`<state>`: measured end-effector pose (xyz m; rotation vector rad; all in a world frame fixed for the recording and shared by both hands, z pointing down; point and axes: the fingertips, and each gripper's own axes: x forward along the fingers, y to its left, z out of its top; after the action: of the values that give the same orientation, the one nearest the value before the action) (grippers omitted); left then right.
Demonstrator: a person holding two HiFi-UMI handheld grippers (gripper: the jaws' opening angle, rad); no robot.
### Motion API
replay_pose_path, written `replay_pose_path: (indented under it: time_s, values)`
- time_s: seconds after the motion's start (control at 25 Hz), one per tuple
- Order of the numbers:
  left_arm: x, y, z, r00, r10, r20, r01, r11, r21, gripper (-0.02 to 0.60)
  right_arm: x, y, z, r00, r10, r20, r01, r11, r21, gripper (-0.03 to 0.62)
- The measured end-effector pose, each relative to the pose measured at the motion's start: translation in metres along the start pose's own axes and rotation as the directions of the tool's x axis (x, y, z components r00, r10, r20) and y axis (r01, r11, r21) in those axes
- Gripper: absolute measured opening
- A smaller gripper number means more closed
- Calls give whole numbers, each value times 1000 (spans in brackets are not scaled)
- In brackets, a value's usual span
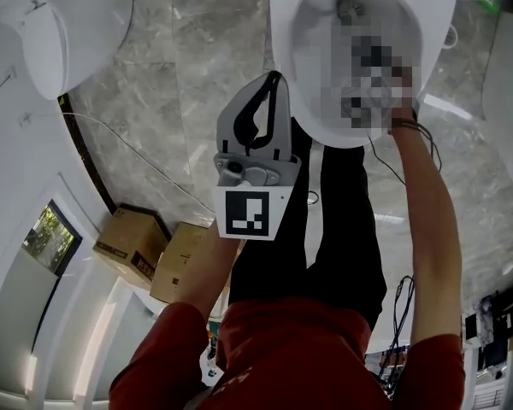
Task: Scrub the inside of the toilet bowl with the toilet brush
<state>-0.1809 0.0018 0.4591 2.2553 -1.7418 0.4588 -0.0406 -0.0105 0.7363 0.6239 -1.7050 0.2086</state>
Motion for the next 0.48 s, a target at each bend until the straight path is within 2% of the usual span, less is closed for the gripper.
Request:
replay_pose_path:
  time_s: [0.04,0.08,0.12,0.16,0.2,0.24,0.28,0.32,0.36,0.4,0.44,0.48]
  values:
    - [-1,2,0,1000,6,1,-6,1000,1,0,-3,-8,2,999,38,10,-39,948,316,160]
    - [-1,3,0,1000,11,1,-11,1000,2,0,-5,-15,0,997,72,23,-71,779,623,158]
    - [-1,4,0,1000,16,1,-16,1000,1,0,-7,-19,-6,994,107,35,-85,508,857,158]
    - [-1,5,0,1000,20,1,-20,1000,-1,0,-8,-20,-14,989,136,54,-82,202,976,158]
    - [-1,4,0,1000,22,2,-22,1000,-3,0,-8,-21,-19,986,150,76,-71,-39,997,156]
    - [-1,4,1,1000,22,3,-22,1000,-3,1,-8,-23,-20,985,153,85,-63,-142,988,156]
    - [-1,4,1,1000,20,4,-20,1000,-1,0,-8,-25,-19,985,153,74,-61,-92,994,156]
    - [-2,3,2,1000,17,5,-17,1000,4,0,-7,-26,-17,987,152,46,-60,89,994,156]
    - [-2,2,2,1000,13,4,-14,1000,9,1,-8,-24,-13,990,143,7,-58,353,934,156]
    - [-3,1,2,1000,10,5,-10,1000,12,0,-8,-21,-9,992,120,-29,-55,636,770,156]
    - [-3,0,3,1000,8,8,-8,1000,15,0,-7,-15,-7,995,83,-52,-46,862,504,156]
    - [-3,-1,4,1000,7,10,-7,1000,15,0,-7,-9,-6,997,41,-59,-29,980,197,158]
